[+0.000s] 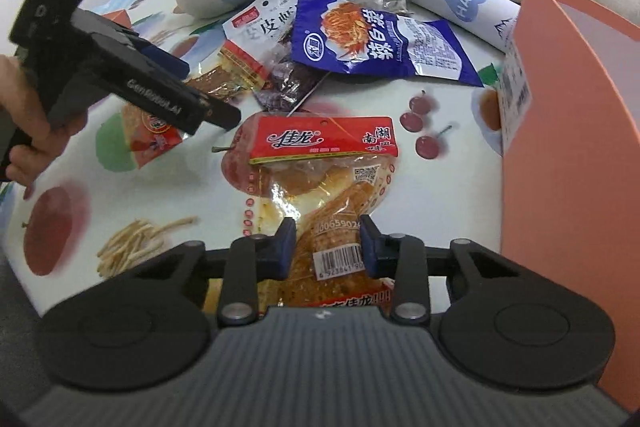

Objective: Organize snacks
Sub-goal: 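Grasp the red-labelled shredded snack bag with the right tool while the left tool grasps the brown strip packet, then lift and carry both held packets over the larger pink box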

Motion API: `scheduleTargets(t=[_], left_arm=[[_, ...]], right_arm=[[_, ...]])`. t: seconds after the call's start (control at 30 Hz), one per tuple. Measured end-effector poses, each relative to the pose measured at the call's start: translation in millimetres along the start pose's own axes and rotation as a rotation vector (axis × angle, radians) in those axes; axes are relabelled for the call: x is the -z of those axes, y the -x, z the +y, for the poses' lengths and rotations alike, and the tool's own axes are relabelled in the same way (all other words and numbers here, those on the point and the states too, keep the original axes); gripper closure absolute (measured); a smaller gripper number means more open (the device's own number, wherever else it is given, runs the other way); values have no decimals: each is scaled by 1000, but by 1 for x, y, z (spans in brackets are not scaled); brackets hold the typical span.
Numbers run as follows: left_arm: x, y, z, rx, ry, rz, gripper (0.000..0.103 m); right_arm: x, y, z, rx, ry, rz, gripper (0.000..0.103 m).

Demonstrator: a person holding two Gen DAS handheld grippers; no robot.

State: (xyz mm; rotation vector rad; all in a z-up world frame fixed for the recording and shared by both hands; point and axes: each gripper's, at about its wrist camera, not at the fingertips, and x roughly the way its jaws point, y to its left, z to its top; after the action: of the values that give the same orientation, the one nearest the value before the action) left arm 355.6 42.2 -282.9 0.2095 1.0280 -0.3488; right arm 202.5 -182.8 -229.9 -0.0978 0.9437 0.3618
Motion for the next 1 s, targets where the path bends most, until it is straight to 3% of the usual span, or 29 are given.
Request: scheduleTargets(t=[0.13, 0.4, 0.63, 1.0], left_arm=[[0, 0, -1, -8, 30, 7, 7], [1, 12, -17, -11, 41, 13, 39], [16, 25, -23, -43, 110, 3, 40], [56, 77, -44, -34, 304, -55, 40]], right_arm=[[4, 3, 0, 9, -15, -1, 68], [5, 6, -1, 8, -35, 2, 68], [12, 15, 0, 4, -67, 6, 69], [26, 35, 6, 19, -117, -3, 75]])
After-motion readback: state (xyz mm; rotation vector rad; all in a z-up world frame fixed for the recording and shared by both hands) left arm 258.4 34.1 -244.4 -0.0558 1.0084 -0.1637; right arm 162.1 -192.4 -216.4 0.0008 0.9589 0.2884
